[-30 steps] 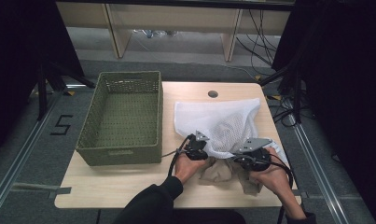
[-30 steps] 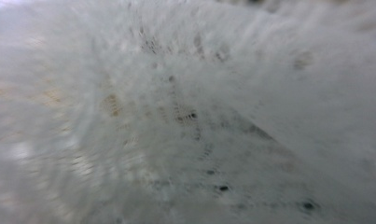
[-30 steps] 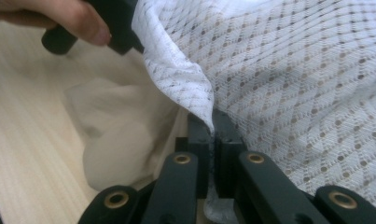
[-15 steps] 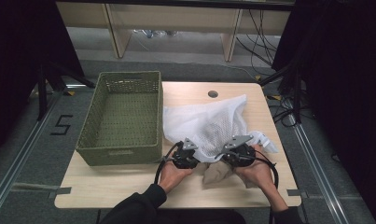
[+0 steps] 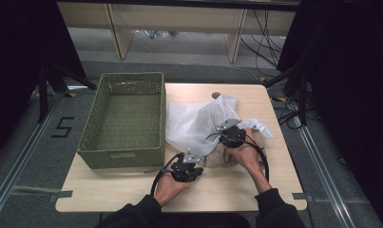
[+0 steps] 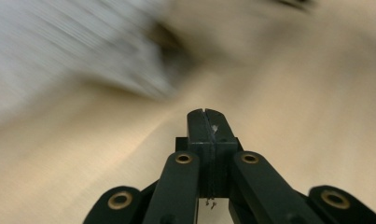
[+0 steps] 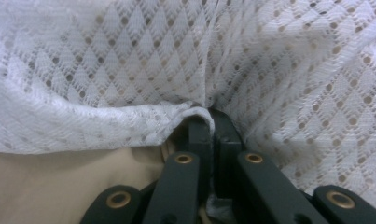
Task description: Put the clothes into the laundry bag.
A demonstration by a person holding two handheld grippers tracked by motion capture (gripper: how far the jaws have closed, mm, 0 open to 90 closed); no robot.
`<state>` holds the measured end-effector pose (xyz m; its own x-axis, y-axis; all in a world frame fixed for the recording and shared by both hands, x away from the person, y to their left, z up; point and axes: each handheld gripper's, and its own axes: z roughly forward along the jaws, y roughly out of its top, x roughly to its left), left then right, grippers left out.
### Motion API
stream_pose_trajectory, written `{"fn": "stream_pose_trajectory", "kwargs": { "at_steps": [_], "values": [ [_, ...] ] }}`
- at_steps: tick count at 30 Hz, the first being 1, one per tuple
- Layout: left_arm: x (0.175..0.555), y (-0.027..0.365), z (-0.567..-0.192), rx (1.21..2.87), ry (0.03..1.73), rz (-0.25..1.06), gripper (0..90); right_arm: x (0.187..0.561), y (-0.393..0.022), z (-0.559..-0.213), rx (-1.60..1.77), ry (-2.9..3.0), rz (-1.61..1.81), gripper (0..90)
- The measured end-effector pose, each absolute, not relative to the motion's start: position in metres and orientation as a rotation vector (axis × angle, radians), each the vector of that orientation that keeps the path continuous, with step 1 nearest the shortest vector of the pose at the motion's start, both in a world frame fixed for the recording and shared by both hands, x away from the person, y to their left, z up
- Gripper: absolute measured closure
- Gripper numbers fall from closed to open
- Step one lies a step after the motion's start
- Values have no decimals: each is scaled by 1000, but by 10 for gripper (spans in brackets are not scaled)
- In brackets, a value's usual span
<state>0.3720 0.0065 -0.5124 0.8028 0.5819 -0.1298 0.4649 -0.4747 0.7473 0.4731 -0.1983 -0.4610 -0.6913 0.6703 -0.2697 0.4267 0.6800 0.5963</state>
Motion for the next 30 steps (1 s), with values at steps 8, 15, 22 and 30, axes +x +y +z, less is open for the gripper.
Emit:
{"fn": "stream_pose_trajectory", "kwargs": {
  "at_steps": [8, 15, 22, 30],
  "values": [
    [393, 11, -501, 2147, 837, 358, 850, 478, -202, -454, 850, 2490, 770, 896],
    [417, -14, -507, 2171, 923, 422, 582, 472, -208, -456, 852, 2501, 780, 896],
    [432, -19, -510, 2189, 917, 396, 789, 468, -210, -454, 854, 2490, 791, 895],
    [428, -10, -504, 2148, 904, 342, 885, 453, -219, -444, 792, 2516, 774, 896]
  ]
}}
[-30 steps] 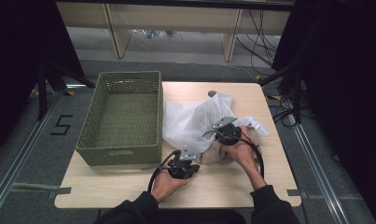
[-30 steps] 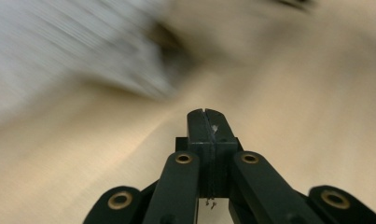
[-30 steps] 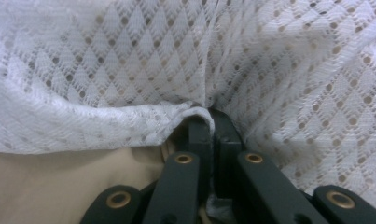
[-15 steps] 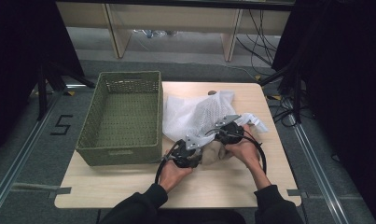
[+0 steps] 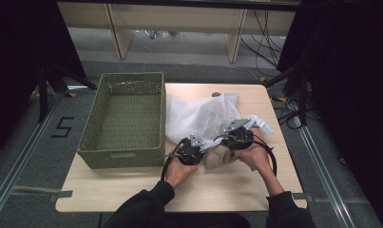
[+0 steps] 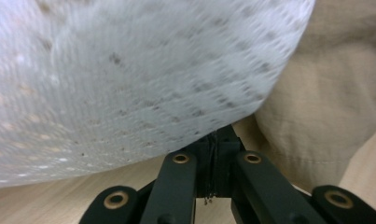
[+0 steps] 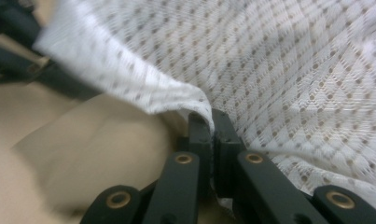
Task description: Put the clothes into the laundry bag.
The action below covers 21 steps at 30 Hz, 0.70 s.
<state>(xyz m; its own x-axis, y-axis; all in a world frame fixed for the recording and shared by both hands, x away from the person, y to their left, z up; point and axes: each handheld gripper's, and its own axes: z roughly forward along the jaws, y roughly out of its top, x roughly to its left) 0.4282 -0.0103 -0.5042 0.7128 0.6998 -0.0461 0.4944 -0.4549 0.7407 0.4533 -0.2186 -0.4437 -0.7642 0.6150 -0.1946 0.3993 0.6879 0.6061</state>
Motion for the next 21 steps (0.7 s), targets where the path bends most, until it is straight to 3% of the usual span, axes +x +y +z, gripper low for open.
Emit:
{"fn": "stream_pose_trajectory", "kwargs": {
  "at_steps": [6, 10, 15, 21],
  "values": [
    [426, -4, -498, 2112, 908, 334, 886, 415, -233, -425, 714, 2611, 830, 897],
    [424, -3, -500, 2091, 918, 331, 886, 401, -232, -438, 698, 2710, 832, 897],
    [411, 4, -508, 2122, 871, 318, 885, 408, -221, -467, 719, 2732, 795, 896],
    [399, 11, -515, 2163, 796, 327, 886, 423, -208, -477, 758, 2680, 802, 896]
  ]
}}
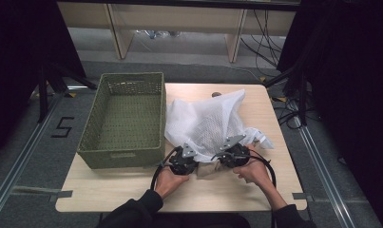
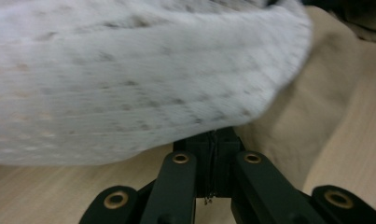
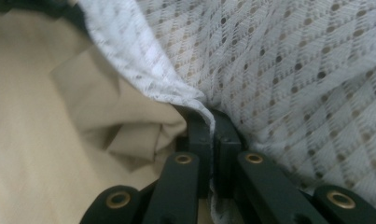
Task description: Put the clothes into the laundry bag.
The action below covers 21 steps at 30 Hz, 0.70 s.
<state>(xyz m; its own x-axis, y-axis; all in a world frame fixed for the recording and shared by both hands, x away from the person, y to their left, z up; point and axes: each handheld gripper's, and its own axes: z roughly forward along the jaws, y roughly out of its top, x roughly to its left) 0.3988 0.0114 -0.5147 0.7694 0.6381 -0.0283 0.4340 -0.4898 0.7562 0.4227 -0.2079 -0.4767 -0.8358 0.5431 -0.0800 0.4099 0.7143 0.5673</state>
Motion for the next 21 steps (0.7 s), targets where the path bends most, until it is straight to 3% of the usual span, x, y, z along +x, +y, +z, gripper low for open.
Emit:
{"fn": "stream_pose_trajectory", "kwargs": {
  "at_steps": [8, 10, 21],
  "values": [
    [386, 15, -513, 2207, 757, 371, 891, 444, -181, -477, 762, 2629, 789, 899],
    [382, 17, -512, 2200, 758, 304, 891, 449, -176, -478, 750, 2610, 782, 899],
    [357, 32, -500, 2201, 718, 265, 892, 497, -162, -477, 818, 2485, 696, 900]
  ]
}}
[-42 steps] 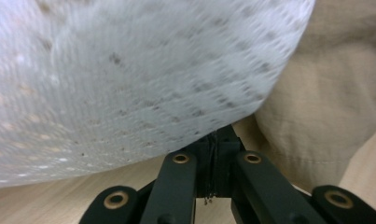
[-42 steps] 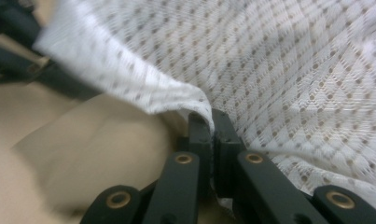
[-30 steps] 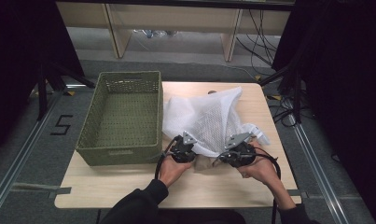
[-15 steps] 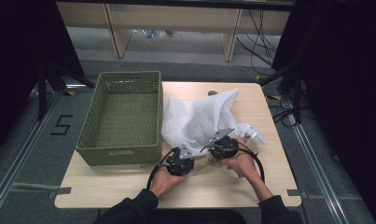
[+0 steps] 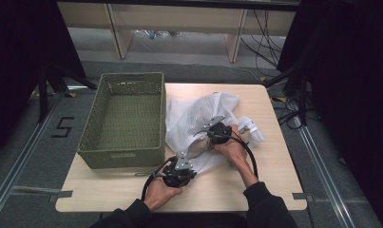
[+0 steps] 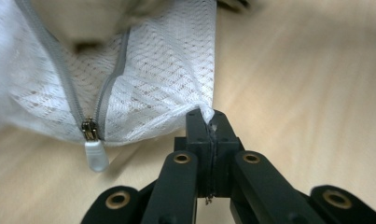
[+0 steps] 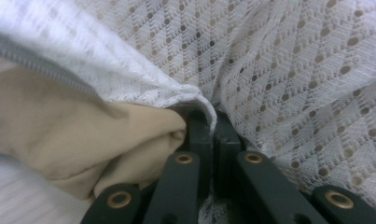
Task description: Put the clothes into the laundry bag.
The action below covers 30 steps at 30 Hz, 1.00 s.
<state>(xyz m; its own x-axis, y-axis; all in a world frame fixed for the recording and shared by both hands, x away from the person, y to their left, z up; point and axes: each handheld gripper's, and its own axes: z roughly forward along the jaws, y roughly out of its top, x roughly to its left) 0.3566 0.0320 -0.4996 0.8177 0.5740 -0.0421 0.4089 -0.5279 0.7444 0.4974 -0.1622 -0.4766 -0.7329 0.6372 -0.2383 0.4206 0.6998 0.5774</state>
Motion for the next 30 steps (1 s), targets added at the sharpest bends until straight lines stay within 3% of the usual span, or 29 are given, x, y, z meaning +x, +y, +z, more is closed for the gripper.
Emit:
{"fn": "stream_pose_trajectory", "kwargs": {
  "at_steps": [5, 10, 23, 30],
  "values": [
    [343, 52, -492, 2200, 711, 268, 892, 517, -165, -474, 851, 2445, 626, 900],
    [340, 78, -491, 2219, 753, 287, 890, 512, -168, -466, 833, 2476, 666, 900],
    [352, 121, -490, 2252, 863, 382, 884, 447, -209, -422, 701, 2498, 875, 900],
    [348, 120, -490, 2300, 868, 432, 879, 408, -217, -398, 567, 2527, 941, 899]
  ]
}}
